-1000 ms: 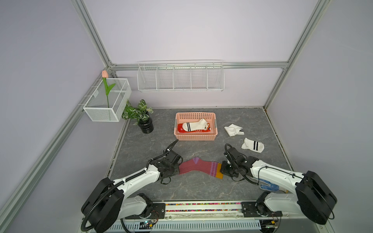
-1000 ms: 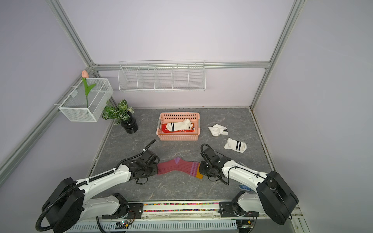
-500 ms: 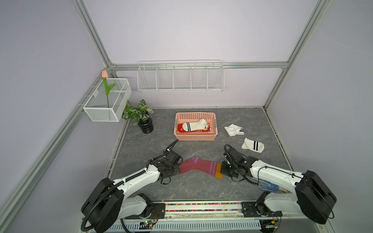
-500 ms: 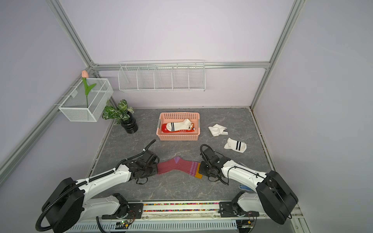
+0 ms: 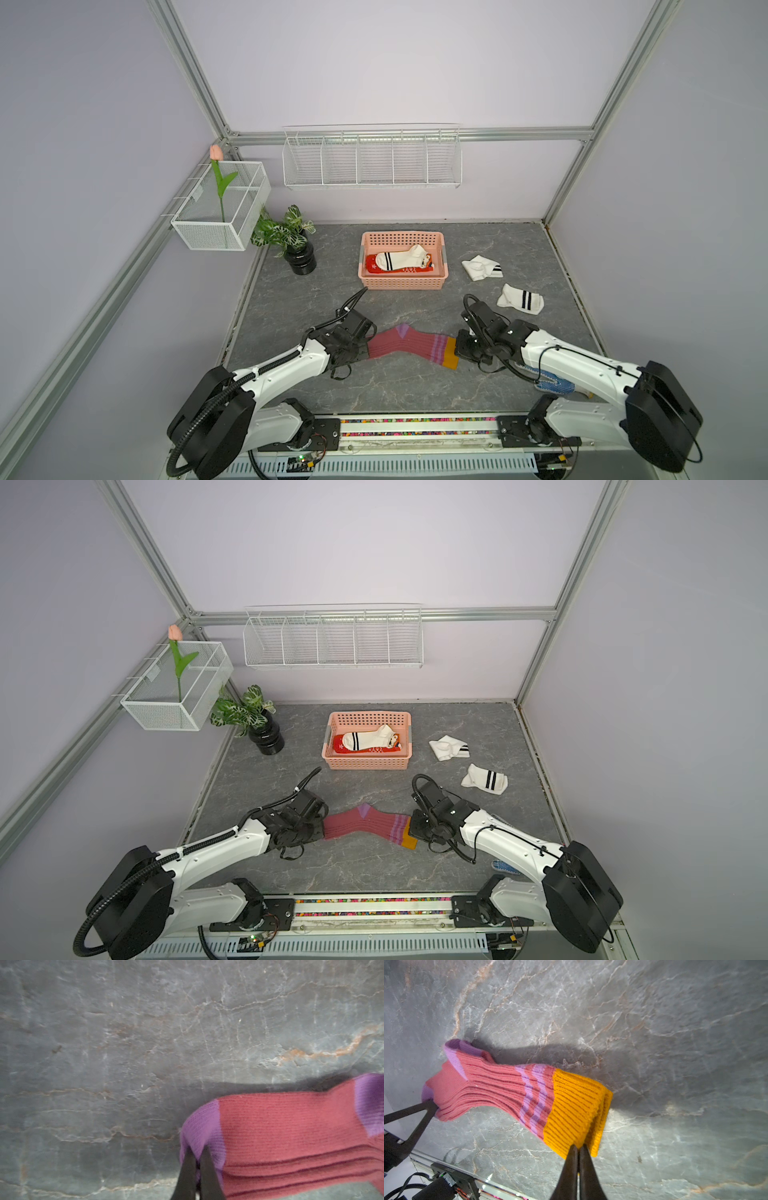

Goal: Place the socks together as a pair
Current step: Adjust the sock to the sock.

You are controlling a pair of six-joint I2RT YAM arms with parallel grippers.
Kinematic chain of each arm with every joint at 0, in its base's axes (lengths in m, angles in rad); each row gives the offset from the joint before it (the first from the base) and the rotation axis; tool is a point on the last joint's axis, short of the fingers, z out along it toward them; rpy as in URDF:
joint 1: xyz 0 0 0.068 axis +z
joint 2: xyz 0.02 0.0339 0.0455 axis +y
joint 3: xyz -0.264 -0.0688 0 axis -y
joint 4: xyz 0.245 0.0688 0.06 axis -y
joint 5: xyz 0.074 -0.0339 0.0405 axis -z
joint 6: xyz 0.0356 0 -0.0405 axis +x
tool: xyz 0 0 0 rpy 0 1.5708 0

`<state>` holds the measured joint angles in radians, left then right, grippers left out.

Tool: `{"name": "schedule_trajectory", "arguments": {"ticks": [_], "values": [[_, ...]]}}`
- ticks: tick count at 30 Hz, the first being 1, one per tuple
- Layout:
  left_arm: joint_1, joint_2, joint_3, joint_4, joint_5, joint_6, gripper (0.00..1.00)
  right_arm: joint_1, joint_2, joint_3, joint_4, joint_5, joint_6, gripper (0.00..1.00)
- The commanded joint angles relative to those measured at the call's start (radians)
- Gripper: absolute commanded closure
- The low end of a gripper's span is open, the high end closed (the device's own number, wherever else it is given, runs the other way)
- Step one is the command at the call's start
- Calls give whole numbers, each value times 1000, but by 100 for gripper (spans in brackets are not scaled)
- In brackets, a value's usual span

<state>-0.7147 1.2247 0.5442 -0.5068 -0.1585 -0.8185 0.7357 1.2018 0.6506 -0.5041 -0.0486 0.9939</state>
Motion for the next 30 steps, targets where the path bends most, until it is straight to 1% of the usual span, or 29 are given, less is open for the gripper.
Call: {"name": "schedule_trajectory", "arguments": {"ticks": [1, 4, 9, 11, 13, 15, 16, 18, 19, 21, 24, 27, 30], "values": [[0, -4, -1, -30, -32, -14, 100, 16, -37, -4, -25, -8, 65, 93], [0, -10, 2, -32, -30, -15, 100, 21, -44, -48, -9, -16, 95, 93], [0, -13, 5, -30, -32, -17, 100, 42, -18, -137, 98, -19, 142, 93], [-1, -11, 8, -32, -30, -15, 100, 42, 5, -147, 118, -18, 146, 91], [0, -7, 13, -37, -29, -12, 100, 42, 26, -147, 137, -26, 140, 83], [0, -10, 19, -47, -30, -9, 100, 44, 27, -140, 142, -23, 129, 67], [0, -12, 22, -54, -35, -9, 100, 45, 19, -134, 139, -14, 124, 61], [0, -24, 22, -61, -39, -12, 90, 44, -7, -126, 119, 13, 116, 56], [0, -33, 20, -62, -39, -14, 83, 44, -24, -125, 108, 31, 111, 55], [0, -54, 17, -63, -33, -18, 74, 44, -53, -127, 100, 57, 104, 52], [0, -95, 13, -64, -27, -21, 59, 44, -63, -125, 94, 78, 96, 51], [0, -129, -10, -41, -28, -33, 48, 44, -29, -116, 119, 68, 94, 51], [0, -143, -44, -1, -17, -48, 41, 45, 19, -102, 135, 62, 96, 50]]}}
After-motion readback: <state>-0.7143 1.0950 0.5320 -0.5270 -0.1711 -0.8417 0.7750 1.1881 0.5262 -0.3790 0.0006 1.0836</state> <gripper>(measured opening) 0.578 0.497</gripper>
